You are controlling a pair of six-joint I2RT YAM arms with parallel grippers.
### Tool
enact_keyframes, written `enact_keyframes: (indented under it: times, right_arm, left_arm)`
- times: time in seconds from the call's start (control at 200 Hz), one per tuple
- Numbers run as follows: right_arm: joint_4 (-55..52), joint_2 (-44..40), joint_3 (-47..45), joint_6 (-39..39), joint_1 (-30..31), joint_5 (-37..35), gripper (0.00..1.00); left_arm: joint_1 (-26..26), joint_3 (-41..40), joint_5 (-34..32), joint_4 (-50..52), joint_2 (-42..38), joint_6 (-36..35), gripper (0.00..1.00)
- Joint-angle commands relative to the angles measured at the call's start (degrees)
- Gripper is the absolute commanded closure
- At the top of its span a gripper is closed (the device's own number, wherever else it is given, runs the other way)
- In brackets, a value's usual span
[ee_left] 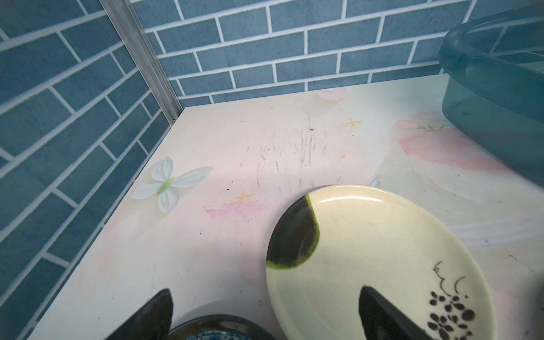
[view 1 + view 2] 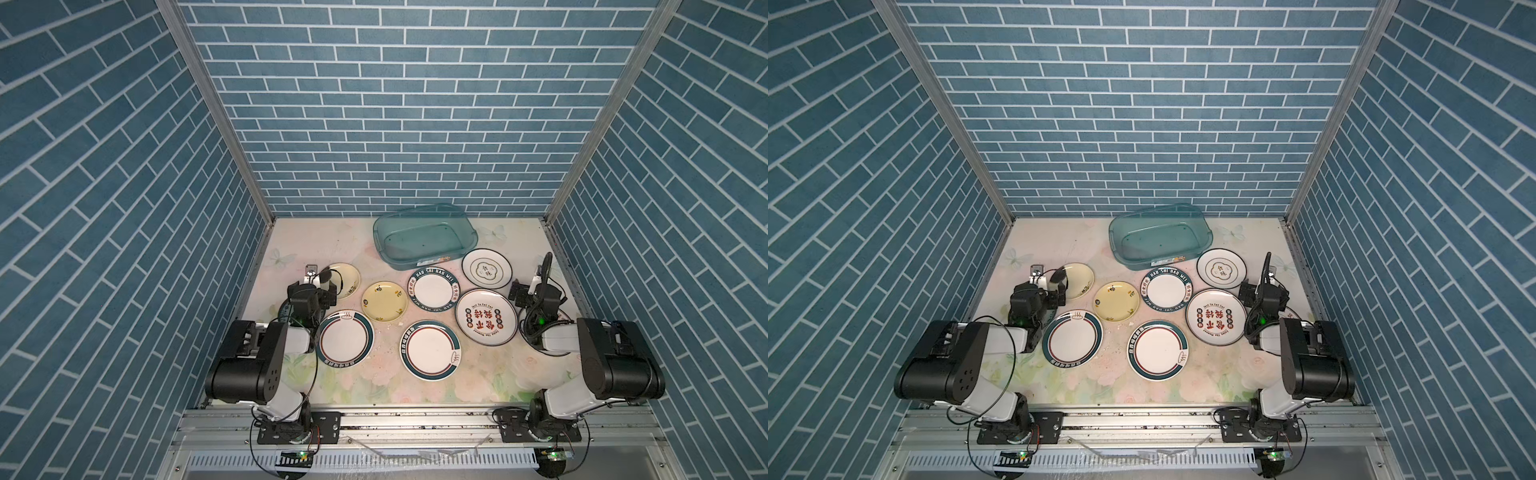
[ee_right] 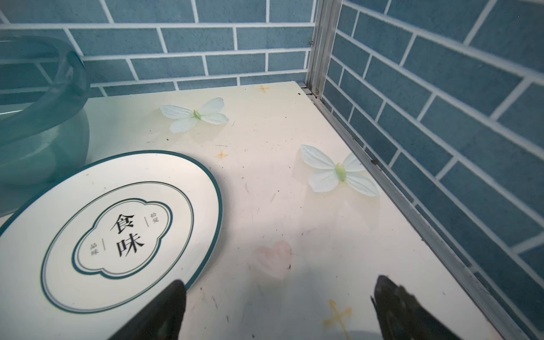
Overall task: Place the plates into the plastic bin on the countertop
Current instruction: Pick up the plate from the middle-right of the table.
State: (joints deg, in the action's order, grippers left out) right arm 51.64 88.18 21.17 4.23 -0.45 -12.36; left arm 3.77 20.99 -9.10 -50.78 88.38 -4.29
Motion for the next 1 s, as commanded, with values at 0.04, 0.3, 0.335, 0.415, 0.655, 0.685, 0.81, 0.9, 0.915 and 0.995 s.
enact_keyframes:
  times: [0.04, 0.3, 0.335, 0.415, 0.655, 0.685, 0.81, 0.9, 0.915, 0.995]
  right_arm:
    - [0.4, 0.2, 0.2, 0.1, -0.2, 0.5, 0.01]
    - [0.0, 0.2, 0.4, 0.5, -0.3, 0.6, 0.01]
    - [0.1, 0.2, 0.4, 0.5, -0.2, 0.6, 0.01]
    - [0.0, 0.3, 0.5, 0.3, -0.2, 0.5, 0.01]
    - [0.1, 0.2, 0.5, 0.3, -0.3, 0.4, 0.01]
    - [0.0, 0.2, 0.4, 0.3, -0.3, 0.4, 0.01]
    - [0.1, 0.2, 0.4, 0.3, -0.2, 0.4, 0.01]
    - [0.0, 0.2, 0.3, 0.3, -0.2, 0.5, 0.01]
    - [0.0, 0.2, 0.4, 0.3, -0.2, 0.5, 0.01]
    - [0.0, 0.2, 0.4, 0.3, -0.2, 0.5, 0.01]
  left_arm:
    - [-0.2, 0.9, 0.4, 0.5, -0.8, 0.3, 0.00]
    - [-0.5, 0.9, 1.0, 0.7, -0.8, 0.4, 0.00]
    - [-0.6, 0.9, 1.1, 0.8, -0.8, 0.5, 0.00]
    - [-0.6, 1.0, 1.1, 0.8, -0.8, 0.5, 0.00]
    - [-0.7, 1.1, 1.3, 1.0, -0.8, 0.5, 0.01]
    - [-0.7, 1.1, 1.3, 1.0, -0.8, 0.5, 0.00]
    - [-0.7, 1.2, 1.3, 1.0, -0.8, 0.5, 0.00]
    - [-0.6, 1.1, 1.3, 1.0, -0.8, 0.5, 0.01]
    - [-0.7, 1.1, 1.3, 1.0, -0.8, 0.5, 0.01]
    - [-0.7, 1.0, 1.3, 1.0, -0.8, 0.5, 0.00]
